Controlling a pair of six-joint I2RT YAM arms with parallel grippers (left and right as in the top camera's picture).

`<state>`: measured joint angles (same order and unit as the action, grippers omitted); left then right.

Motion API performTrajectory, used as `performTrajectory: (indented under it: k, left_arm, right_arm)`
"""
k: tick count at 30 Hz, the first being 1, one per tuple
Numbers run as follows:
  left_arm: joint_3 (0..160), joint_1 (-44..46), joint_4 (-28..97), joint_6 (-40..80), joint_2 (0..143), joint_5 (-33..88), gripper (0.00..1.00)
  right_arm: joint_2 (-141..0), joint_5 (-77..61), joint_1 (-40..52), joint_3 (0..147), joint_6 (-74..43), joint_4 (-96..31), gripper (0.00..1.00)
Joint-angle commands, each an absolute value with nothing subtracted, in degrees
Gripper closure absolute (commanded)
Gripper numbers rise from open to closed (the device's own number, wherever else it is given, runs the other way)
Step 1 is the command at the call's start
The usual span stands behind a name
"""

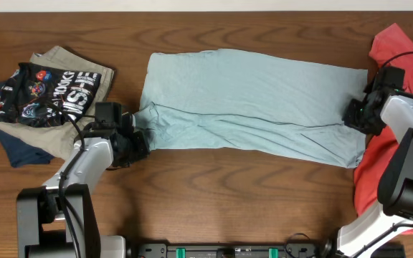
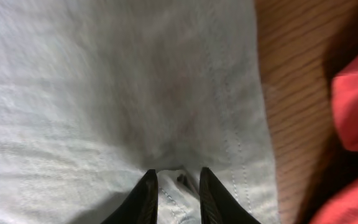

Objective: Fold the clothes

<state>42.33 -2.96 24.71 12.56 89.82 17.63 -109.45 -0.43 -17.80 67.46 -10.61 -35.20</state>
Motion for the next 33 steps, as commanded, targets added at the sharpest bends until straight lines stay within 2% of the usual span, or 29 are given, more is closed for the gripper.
performTrajectory:
  k: [1,4,6,15,19,23,33]
  left_arm:
    - [42.2,-3.2,25.1,12.1,90.0,16.9,0.81]
    - [42.2,-3.2,25.1,12.1,90.0,16.9,0.81]
    - [42.2,-3.2,25.1,12.1,90.0,16.9,0.81]
    - [42.2,-3.2,25.3,12.1,90.0,16.9,0.81]
    - [42.2,-3.2,25.7,12.1,90.0,16.9,0.81]
    - [42.2,-3.2,26.2,12.1,90.0,16.9,0.81]
    - [42.2,-3.2,26.7,12.1,90.0,16.9,0.81]
  right_arm:
    - [-110.6,-0.9,-17.9,66.8,-10.6,-35.2,0.8]
    - [-110.9,-0.9,-17.9,66.8,-10.6,-35.6,0.84]
    - [-111.0,-0.9,-17.9,66.8,-10.6,-35.7,0.99]
    - [-108.3,-0.7,-18.7,72.8,-10.7,-40.4,0.99]
    - [-106.6,4.1,-20.1,76.7,-13.1,-43.2,0.99]
    - [-106.7,10.0,-22.0,76.4,-18.3,-44.9,0.99]
    - [-106.8,11.2,-23.4,74.1,-20.7,-44.0,0.99]
